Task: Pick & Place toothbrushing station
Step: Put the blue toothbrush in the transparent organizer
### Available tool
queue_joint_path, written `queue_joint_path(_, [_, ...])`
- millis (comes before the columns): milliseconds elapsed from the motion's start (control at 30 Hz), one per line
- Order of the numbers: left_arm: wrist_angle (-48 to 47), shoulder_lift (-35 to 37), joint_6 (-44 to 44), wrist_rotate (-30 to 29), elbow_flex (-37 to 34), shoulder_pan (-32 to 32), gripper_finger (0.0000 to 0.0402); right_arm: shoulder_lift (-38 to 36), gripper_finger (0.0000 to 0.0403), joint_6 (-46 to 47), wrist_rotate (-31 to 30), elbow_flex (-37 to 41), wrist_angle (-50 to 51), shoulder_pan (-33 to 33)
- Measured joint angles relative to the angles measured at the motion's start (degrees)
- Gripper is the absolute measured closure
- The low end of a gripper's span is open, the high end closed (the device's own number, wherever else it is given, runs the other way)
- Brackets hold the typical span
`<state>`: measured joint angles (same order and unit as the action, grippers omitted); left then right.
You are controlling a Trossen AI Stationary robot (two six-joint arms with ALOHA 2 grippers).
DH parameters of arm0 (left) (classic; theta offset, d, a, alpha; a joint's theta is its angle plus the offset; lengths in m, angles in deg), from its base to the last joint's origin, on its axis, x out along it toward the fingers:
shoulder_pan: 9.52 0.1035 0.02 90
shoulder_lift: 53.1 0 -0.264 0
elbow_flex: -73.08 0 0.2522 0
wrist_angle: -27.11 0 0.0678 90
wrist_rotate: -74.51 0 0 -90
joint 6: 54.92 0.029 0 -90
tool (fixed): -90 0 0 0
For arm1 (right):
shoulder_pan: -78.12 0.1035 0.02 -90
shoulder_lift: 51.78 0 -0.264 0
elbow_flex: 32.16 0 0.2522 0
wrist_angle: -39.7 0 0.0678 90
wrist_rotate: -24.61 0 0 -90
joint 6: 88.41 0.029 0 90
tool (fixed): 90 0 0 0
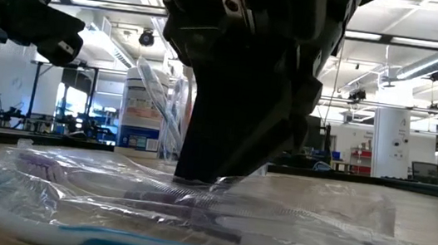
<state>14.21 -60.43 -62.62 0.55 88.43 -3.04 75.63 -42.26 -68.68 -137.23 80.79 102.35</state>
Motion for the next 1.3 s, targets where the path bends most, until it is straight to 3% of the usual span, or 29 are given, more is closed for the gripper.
queue_joint_path(200, [-0.02, 0.0, -0.02, 0.0, 0.0, 0.02, 0.0385, -0.26, 0.0291, -1.56, -0.87, 0.04, 1.84, -0.28])
queue_joint_path(600, [-0.07, 0.0, -0.02, 0.0, 0.0, 0.0, 0.0385, 0.04, 0.0376, -4.0, -0.66, 0.07, 4.76, -1.38])
queue_joint_path(767, [-0.09, 0.0, -0.02, 0.0, 0.0, 0.01, 0.0385, -1.93, 0.0385, -7.05, -5.21, 0.55, 5.49, -1.18])
queue_joint_path(1133, [-0.25, 0.0, -0.02, 0.0, 0.0, 0.02, 0.0385, -16.85, 0.0388, -19.76, -13.77, 1.28, 0.53, 0.78])
queue_joint_path(1300, [-0.35, -0.09, -0.02, -0.02, 0.0, 0.0, 0.0385, -27.84, 0.0389, -27.0, -18.32, 6.42, -6.12, 2.1])
